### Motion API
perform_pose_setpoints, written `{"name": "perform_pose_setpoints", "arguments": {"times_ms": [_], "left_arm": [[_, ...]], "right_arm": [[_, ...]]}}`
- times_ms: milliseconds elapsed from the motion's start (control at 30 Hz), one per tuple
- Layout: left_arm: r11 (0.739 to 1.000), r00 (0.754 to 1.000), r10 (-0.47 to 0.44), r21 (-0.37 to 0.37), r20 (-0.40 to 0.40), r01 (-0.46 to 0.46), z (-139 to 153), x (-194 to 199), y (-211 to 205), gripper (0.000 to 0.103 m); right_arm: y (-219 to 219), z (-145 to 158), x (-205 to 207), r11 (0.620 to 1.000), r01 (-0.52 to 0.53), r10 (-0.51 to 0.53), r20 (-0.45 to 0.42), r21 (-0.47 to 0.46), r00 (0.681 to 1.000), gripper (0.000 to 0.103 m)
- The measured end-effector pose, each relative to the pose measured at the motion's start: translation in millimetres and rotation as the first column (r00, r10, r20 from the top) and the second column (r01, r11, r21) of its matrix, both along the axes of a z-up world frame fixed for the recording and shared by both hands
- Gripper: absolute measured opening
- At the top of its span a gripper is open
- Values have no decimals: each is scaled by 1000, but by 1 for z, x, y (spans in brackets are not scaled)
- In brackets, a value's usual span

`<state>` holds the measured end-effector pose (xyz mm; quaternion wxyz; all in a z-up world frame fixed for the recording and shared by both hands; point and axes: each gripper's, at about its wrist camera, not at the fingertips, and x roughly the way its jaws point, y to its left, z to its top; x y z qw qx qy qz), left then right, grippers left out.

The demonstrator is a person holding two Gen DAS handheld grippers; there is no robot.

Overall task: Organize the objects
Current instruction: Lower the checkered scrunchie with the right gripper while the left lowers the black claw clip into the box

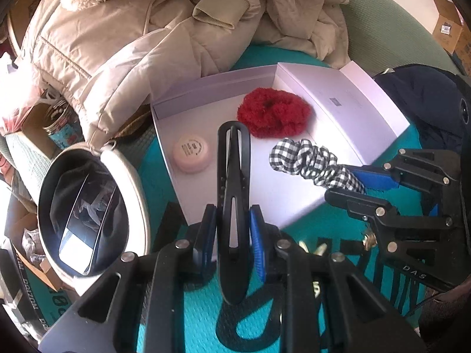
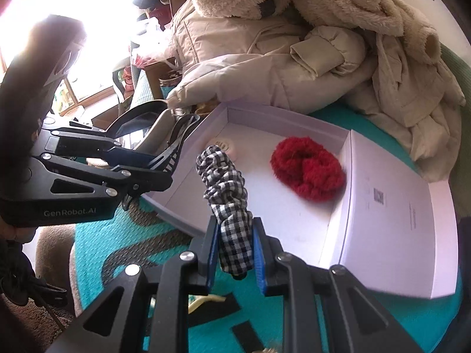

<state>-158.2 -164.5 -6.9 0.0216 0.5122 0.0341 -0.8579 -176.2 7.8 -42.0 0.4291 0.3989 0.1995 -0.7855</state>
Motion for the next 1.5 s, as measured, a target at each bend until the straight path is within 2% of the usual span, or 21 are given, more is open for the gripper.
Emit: {"name": "perform_pose_setpoints", "arguments": {"times_ms": [400, 767, 1067, 1500], "left_arm": [[1000, 1000, -11, -15, 7, 11, -10, -51, -13, 21], [998, 1000, -22, -63, 6, 22, -20, -93, -20, 21], [997, 1000, -30, -71, -1, 29, -26, -117, -20, 22], [995, 1000, -15, -103, -6, 14, -41, -142, -23, 22]], "right_arm": [[-18, -1, -43, 1000, -5, 5, -40, 3, 999, 20], [-27, -6, -79, 1000, 24, -24, -55, 2, 998, 20], [-33, -10, -104, 999, 50, -50, -61, 3, 997, 20], [-44, -31, -121, 996, 65, -63, -29, 55, 998, 20]]}}
